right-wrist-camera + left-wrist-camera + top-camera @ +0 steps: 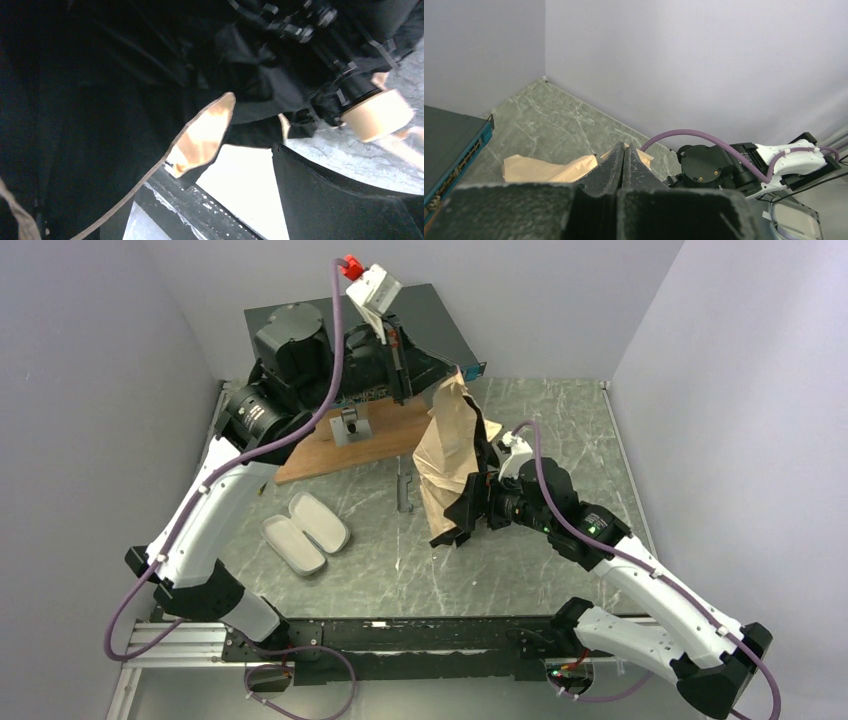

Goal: Open the umbrella

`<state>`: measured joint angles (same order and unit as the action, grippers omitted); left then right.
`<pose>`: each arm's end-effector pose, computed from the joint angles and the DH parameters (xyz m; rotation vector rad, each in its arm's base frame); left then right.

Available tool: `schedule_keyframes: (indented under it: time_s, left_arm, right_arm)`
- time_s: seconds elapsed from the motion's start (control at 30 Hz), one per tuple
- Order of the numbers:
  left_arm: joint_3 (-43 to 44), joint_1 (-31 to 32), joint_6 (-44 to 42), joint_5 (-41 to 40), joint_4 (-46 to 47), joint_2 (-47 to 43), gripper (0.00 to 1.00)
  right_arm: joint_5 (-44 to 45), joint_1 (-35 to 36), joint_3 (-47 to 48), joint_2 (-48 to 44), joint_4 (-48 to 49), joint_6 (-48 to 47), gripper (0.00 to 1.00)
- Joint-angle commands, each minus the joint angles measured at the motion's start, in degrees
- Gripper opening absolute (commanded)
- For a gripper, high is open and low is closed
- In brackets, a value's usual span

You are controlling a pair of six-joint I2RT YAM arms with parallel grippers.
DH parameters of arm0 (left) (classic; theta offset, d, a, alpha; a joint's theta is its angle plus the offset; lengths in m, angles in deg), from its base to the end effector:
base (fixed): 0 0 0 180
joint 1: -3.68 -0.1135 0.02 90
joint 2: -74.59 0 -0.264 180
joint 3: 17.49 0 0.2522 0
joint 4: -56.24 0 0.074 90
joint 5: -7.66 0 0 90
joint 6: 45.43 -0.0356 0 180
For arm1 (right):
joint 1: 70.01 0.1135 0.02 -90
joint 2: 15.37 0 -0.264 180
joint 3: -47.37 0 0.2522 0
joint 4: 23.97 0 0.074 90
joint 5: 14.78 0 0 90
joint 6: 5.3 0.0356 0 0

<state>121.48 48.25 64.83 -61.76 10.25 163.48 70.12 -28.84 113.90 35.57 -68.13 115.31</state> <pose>0.1934 -0.2081 0.5785 0.6387 1.4909 -1.1605 0.1430 0.1292 0.3339 -0.2583 2.1673 0.8386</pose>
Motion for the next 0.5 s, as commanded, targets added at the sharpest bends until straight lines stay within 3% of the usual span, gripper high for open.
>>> schedule_keyframes:
  time_s: [0.0,0.13,0.3,0.47]
  left_arm:
    - [-2.92,-5.19,3.90,10.35,14.06,-2.93,0.00]
    - [-6.46,-8.82,6.31,17.32,21.33,-3.35,0.00]
    - [-15.11,-10.30,4.69,18.51,22.33,-7.17,0.00]
    - [-25.72,-10.57,4.26,19.81,26.14,-13.24,0.00]
  right_arm:
    - [-2.07,-0.17,0.55,-1.56,2.18,-0.74,0.97]
    - [-2.92,-0.14,1.72,-2.46,0.45,-2.19,0.95]
    - [8.11,-0.10,3.94,-9.12,-2.95,-4.92,0.90]
    - [16.61,-0.28,5.15,-6.35,-8.39,-5.10,0.80]
